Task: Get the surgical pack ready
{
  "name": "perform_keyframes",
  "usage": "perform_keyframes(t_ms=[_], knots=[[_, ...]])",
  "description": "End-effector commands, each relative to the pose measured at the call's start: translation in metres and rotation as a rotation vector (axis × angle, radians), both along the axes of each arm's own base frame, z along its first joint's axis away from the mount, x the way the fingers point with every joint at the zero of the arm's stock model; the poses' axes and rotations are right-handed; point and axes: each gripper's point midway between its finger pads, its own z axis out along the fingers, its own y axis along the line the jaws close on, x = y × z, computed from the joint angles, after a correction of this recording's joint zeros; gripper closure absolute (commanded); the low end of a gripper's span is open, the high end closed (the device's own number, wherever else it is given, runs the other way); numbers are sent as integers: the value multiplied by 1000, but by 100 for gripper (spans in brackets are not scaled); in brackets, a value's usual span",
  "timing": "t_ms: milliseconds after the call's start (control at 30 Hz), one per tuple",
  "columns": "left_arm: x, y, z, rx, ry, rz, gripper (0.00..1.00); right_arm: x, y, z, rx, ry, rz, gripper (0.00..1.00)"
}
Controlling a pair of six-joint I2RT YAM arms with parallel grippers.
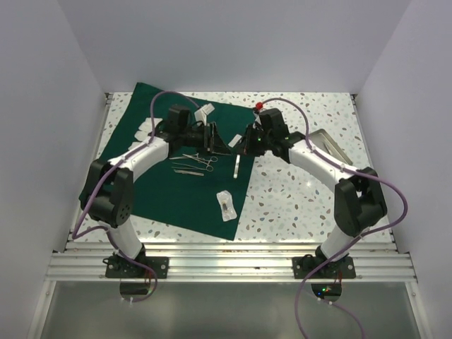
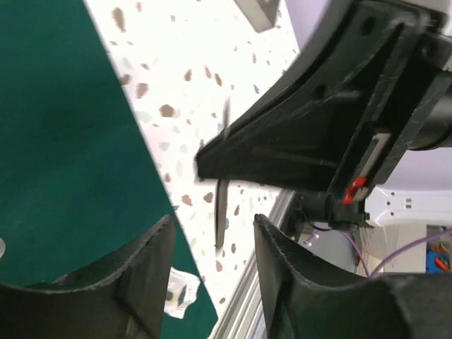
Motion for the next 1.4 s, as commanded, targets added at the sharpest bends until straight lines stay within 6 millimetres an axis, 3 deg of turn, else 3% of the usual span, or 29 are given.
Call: perform_keyframes(t_ms=[0,67,100,167,233,267,300,400,600,767,900,1067,1200,1300,1333,1367], knots=[[27,33,-5,59,-32,107,47,38,-67,-3,-424,-161,-60,100],[37,61,-20,105,-9,186,46,50,-110,-3,-687,-160,-92,100],[36,71,-29,140,28,213,46,63,-153,3,-920,-210,-138,100],[37,91,-47,212,53,255,52,74,-189,11,-1131,-246,-154,100],[33,103,-63,292,92,280,55,83,-240,15,-1349,-232,-157,100],[31,106,-65,310,89,278,55,85,-255,10,-1374,-211,-171,100],[28,109,-69,330,105,285,55,87,-291,4,-1393,-149,-222,100],[28,113,-64,350,94,296,55,94,-336,-3,-1427,-120,-244,100],[32,120,-59,399,56,296,53,109,-357,-28,-1500,-190,-147,100],[17,122,-73,410,95,293,53,109,-366,-56,-1446,-155,-116,100],[9,126,-80,427,130,307,45,109,-365,-72,-1417,-123,-114,100],[6,133,-85,465,206,370,43,115,-363,-84,-1388,-98,-122,97],[6,139,-89,503,285,436,41,119,-360,-95,-1374,-79,-125,78],[9,143,-92,529,353,503,42,123,-359,-90,-1346,-63,-159,69],[9,145,-95,538,389,531,43,123,-360,-87,-1345,-57,-179,58],[4,149,-102,573,436,547,43,121,-361,-83,-1338,-43,-236,55]])
